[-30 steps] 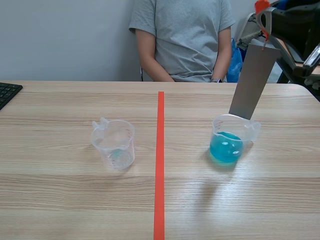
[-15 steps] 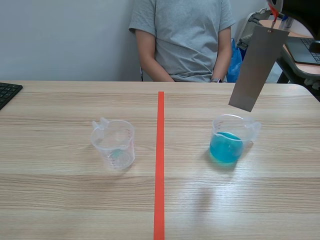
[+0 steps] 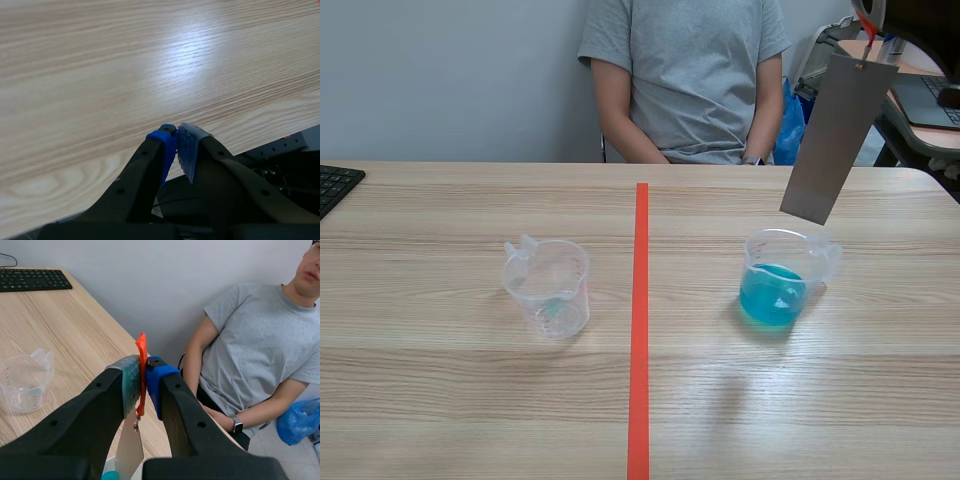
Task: Do the redox reaction experiment.
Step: 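Raise the plate and point at it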
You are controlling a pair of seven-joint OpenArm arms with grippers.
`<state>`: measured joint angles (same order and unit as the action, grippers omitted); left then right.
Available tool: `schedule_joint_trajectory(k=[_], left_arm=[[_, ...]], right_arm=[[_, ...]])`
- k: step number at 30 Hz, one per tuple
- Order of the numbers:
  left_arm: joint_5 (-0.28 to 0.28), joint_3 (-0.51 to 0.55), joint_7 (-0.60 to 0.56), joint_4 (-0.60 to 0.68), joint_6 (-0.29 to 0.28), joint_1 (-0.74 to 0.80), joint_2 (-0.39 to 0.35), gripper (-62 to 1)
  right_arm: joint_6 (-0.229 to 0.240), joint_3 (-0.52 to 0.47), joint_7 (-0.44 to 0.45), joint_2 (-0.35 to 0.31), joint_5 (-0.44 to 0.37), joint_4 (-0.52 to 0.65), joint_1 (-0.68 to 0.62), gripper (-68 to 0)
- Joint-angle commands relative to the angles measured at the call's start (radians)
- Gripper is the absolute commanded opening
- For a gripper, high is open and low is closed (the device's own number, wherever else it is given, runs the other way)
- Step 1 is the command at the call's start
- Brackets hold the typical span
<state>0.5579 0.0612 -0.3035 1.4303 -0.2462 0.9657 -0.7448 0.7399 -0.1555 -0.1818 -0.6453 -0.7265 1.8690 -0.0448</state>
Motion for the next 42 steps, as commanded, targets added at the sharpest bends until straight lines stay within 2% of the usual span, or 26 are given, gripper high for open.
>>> schedule_joint_trajectory(k=[1,5,10,14,18,24,32,36,42], left_arm=[[0.004,0.0,-0.014,0.039,-0.029,-0.028,-0.063,-55.8],[0.007,-0.045,-0.014,0.05,-0.048,-0.129,-0.17,-55.8],[0.007,-0.153,-0.016,0.049,-0.122,-0.322,-0.257,-55.8],[0.006,-0.293,-0.02,0.049,-0.15,-0.514,-0.289,-55.8],[0.0,-0.459,-0.005,0.049,-0.15,-0.724,-0.277,-55.8],[-0.001,-0.708,0.116,0.041,-0.148,-1.042,-0.173,-55.8],[-0.001,-0.982,0.237,-0.08,-0.131,-1.367,0.074,-55.8],[-0.001,-1.056,0.249,-0.186,-0.11,-1.471,0.194,-55.8],[-0.001,-1.085,0.24,-0.348,-0.093,-1.581,0.351,-55.8]], right_arm=[[0.006,-0.003,0.011,-0.014,-0.016,0.01,0.02,-66.0],[0.006,-0.003,0.011,-0.014,-0.016,0.01,0.02,-66.0],[0.006,-0.003,0.011,-0.014,-0.016,0.01,0.02,-66.0],[0.006,-0.003,0.011,-0.014,-0.016,0.01,0.02,-66.0],[0.006,-0.003,0.011,-0.014,-0.016,0.01,0.02,-66.0],[0.006,-0.003,0.011,-0.014,-0.016,0.01,0.02,-66.0],[0.006,-0.003,0.011,-0.014,-0.016,0.01,0.02,-66.0],[0.006,-0.003,0.011,-0.014,-0.016,0.01,0.02,-66.0],[0.006,-0.003,0.011,-0.014,-0.016,0.01,0.02,-66.0]])
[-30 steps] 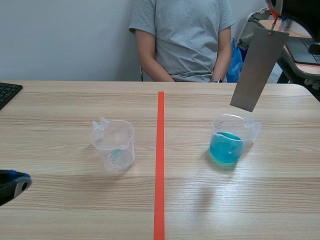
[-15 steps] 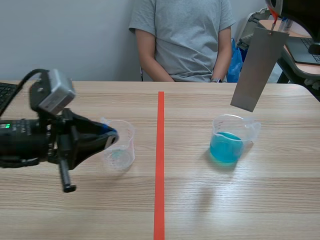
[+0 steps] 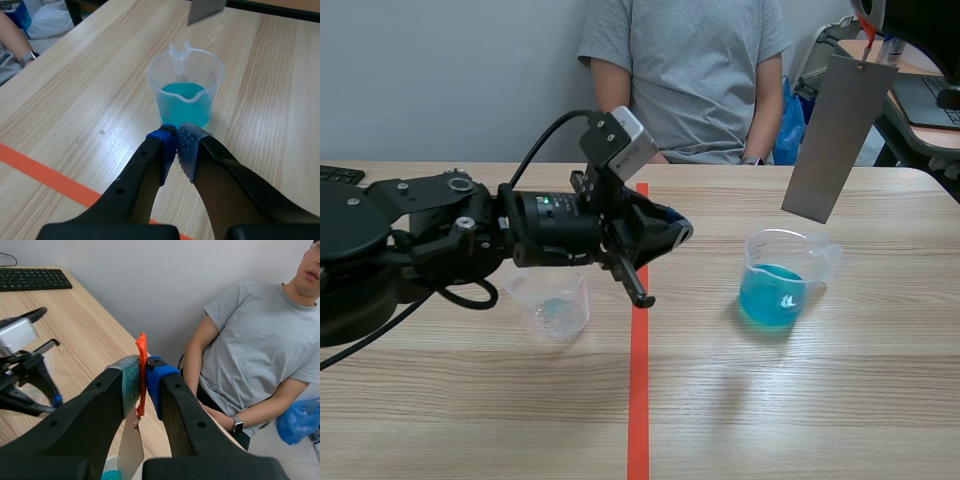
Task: Do the redox reaction experiment.
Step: 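Raise the plate and point at it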
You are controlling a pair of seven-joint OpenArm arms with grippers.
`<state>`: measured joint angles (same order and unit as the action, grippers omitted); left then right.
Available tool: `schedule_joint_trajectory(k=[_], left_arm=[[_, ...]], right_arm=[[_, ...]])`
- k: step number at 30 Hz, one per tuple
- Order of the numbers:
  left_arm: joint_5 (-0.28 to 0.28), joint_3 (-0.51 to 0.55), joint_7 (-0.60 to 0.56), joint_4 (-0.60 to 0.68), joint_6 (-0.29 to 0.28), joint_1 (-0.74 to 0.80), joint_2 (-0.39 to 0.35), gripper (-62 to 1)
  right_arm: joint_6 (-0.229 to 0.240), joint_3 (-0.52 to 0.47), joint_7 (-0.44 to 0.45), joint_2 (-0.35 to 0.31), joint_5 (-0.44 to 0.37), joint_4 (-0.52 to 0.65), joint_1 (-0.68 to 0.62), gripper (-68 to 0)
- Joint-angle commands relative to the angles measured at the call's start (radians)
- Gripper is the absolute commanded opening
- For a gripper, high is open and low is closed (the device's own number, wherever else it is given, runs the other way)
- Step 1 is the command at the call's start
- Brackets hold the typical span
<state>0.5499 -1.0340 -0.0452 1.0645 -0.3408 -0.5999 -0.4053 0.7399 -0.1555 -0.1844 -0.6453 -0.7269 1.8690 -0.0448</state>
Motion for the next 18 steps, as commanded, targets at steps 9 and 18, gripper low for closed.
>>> schedule_joint_trajectory(k=[9,18], left_arm=[[0.007,0.007,-0.06,-0.151,-0.017,-0.103,0.167,-55.8],[-0.002,-0.043,-0.073,-0.246,-0.045,-0.135,0.267,-55.8]], right_arm=[[0.006,-0.003,0.014,-0.014,-0.016,0.01,0.02,-66.0],[0.006,-0.003,0.013,-0.014,-0.016,0.01,0.02,-66.0]])
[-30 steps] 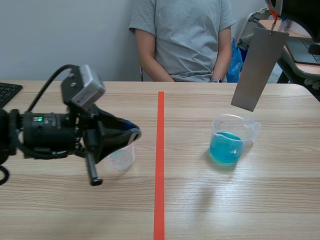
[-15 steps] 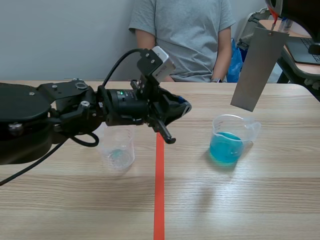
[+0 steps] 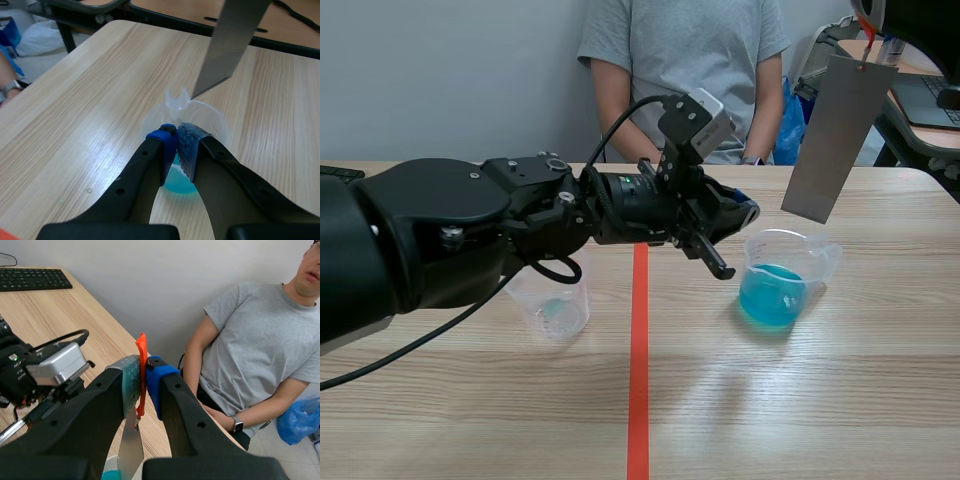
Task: Do the redox reaction experiment.
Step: 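Raise the plate and point at it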
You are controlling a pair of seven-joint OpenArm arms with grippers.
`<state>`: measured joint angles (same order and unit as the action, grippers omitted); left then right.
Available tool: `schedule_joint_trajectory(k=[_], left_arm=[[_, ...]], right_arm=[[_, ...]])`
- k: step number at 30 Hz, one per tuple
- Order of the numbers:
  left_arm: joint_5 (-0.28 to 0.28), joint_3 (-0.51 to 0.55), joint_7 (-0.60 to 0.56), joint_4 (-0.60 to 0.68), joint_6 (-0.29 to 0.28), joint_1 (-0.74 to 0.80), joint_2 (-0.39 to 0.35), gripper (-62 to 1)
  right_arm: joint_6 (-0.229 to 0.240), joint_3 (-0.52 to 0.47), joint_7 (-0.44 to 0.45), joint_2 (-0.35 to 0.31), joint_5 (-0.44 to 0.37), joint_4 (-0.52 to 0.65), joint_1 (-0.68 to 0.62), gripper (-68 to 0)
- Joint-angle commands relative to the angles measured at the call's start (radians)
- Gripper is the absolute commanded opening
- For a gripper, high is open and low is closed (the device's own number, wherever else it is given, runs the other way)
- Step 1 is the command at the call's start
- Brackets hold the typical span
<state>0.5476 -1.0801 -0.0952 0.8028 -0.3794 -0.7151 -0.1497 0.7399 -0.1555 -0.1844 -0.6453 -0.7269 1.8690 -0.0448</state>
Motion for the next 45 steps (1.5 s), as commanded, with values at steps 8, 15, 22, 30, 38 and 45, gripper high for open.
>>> schedule_joint_trajectory(k=[8,15,22,30,38,45], left_arm=[[-0.018,0.003,-0.058,-0.005,-0.007,-0.02,0.033,-55.8],[-0.016,0.003,-0.083,-0.005,0.003,-0.02,0.032,-55.8],[-0.016,0.003,-0.092,-0.005,0.003,-0.019,0.032,-55.8],[-0.016,0.003,-0.091,-0.005,0.003,-0.019,0.032,-55.8],[-0.016,0.003,-0.092,-0.005,0.003,-0.019,0.032,-55.8],[-0.016,0.003,-0.095,-0.005,0.004,-0.014,0.032,-55.8]], right_arm=[[0.006,-0.003,0.013,-0.014,-0.016,0.01,0.02,-66.0],[0.006,-0.003,0.013,-0.014,-0.016,0.01,0.02,-66.0],[0.006,-0.003,0.013,-0.014,-0.016,0.01,0.02,-66.0],[0.006,-0.003,0.013,-0.014,-0.016,0.01,0.02,-66.0],[0.006,-0.003,0.013,-0.014,-0.016,0.01,0.02,-66.0],[0.006,-0.003,0.013,-0.014,-0.016,0.01,0.02,-66.0]])
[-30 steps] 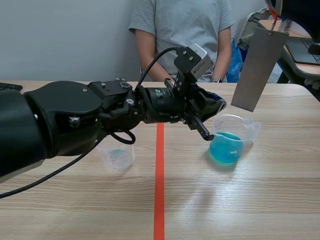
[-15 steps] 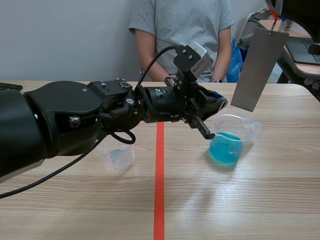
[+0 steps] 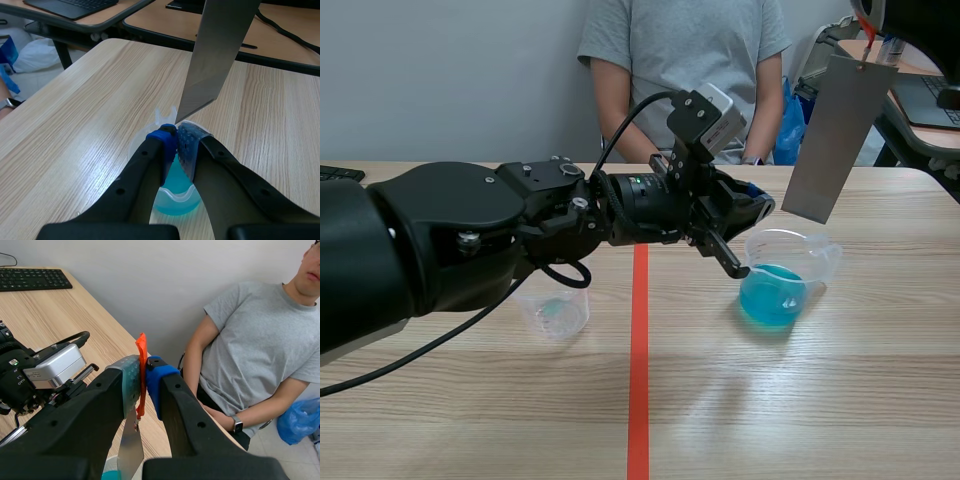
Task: Do the redox reaction experiment.
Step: 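Raise the plate and point at it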
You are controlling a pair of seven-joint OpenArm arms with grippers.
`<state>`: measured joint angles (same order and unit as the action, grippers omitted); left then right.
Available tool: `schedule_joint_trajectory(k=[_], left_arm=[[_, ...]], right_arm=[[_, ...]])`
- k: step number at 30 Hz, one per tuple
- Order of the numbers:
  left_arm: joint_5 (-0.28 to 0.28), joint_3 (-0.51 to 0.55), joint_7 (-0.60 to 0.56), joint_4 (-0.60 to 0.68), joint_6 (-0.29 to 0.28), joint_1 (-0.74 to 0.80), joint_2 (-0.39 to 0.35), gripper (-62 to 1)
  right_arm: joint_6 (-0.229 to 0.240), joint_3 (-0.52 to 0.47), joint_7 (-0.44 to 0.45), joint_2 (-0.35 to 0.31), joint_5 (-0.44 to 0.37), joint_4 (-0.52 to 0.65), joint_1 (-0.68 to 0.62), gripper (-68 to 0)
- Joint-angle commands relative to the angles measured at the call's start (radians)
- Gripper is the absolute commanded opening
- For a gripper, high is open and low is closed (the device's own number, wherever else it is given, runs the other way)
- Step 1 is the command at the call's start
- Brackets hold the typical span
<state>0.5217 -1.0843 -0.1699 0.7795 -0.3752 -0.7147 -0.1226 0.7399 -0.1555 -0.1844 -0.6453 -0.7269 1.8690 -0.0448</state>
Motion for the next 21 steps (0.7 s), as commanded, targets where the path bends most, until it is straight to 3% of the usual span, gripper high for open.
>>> schedule_joint_trajectory(k=[1,6,9,12,21], left_arm=[[0.01,0.007,-0.021,0.018,0.002,-0.014,0.005,-55.8],[0.014,0.008,-0.044,0.021,0.002,-0.005,-0.024,-55.8],[0.051,0.011,-0.071,0.067,0.002,0.014,-0.097,-55.8],[0.095,0.039,-0.078,0.149,0.002,0.055,-0.206,-55.8],[0.096,0.248,-0.172,0.415,0.003,0.356,-0.607,-55.8]], right_arm=[[0.006,-0.003,0.013,-0.014,-0.016,0.01,0.02,-66.0],[0.006,-0.003,0.014,-0.014,-0.016,0.01,0.02,-66.0],[0.006,-0.003,0.014,-0.014,-0.018,0.01,0.02,-66.0],[0.006,-0.003,0.013,-0.014,-0.019,0.01,0.02,-66.0],[0.006,-0.003,0.013,-0.014,-0.019,0.01,0.02,-66.0]])
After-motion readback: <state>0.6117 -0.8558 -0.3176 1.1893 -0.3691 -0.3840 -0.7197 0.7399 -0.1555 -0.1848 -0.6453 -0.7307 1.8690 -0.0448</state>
